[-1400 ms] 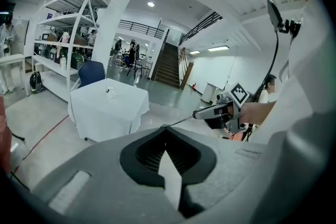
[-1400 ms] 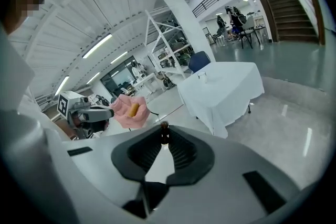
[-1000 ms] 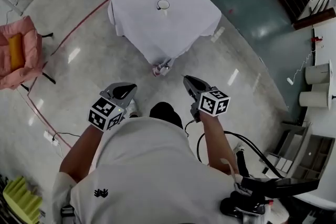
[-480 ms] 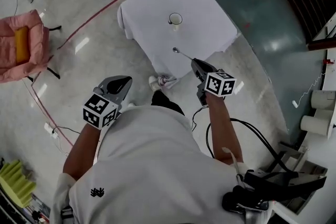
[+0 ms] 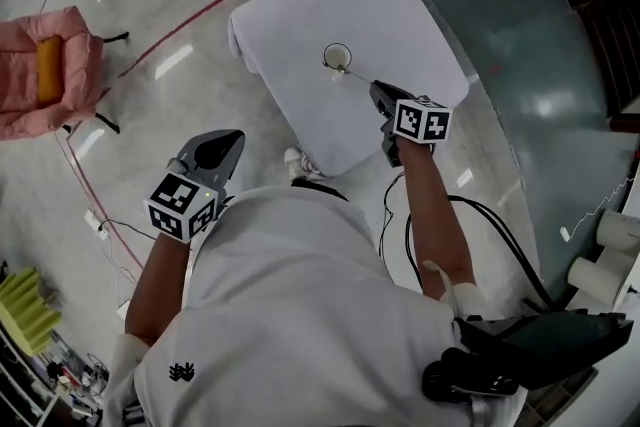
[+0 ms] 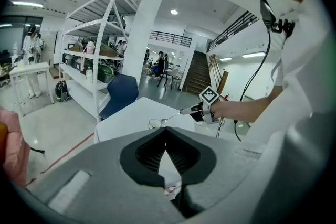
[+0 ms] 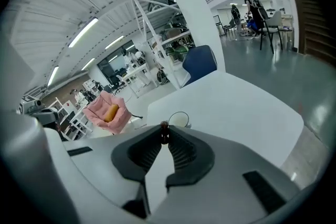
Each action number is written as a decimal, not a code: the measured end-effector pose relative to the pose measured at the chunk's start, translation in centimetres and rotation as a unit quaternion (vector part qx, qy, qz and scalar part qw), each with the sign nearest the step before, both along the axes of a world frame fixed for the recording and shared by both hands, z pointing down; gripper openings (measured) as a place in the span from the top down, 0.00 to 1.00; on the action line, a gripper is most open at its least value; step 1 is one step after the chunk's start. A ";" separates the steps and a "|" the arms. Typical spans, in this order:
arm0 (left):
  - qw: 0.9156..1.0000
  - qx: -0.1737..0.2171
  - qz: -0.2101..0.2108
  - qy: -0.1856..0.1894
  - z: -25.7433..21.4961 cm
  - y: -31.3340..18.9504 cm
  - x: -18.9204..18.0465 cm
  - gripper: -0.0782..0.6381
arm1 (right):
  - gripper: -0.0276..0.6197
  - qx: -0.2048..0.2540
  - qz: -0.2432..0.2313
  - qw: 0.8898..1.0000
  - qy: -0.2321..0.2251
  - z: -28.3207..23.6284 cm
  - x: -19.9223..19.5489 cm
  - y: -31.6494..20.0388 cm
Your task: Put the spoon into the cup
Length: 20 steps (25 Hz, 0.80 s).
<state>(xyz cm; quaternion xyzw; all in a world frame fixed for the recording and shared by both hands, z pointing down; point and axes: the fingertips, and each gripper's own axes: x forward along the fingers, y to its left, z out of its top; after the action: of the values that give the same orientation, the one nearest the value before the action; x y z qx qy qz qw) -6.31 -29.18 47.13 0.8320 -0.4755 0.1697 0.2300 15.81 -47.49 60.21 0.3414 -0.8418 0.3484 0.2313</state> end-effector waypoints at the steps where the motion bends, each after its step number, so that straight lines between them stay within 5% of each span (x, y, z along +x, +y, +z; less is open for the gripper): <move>1: 1.000 -0.002 -0.008 -0.002 0.0 -0.6 0.1 0.87 | 0.89 -0.006 -0.004 1.000 0.003 0.6 0.0 -1.0; 20: 0.994 -0.050 -0.096 -0.018 1.6 -2.6 -1.3 0.88 | 0.88 -0.107 -0.051 0.992 0.035 10.3 -3.6 -9.2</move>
<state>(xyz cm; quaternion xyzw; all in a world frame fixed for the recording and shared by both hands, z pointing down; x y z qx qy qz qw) -7.57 -31.77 48.76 0.7668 -0.5483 0.1852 0.2778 12.17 -56.64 70.55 0.2831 -0.8072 0.4122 0.3137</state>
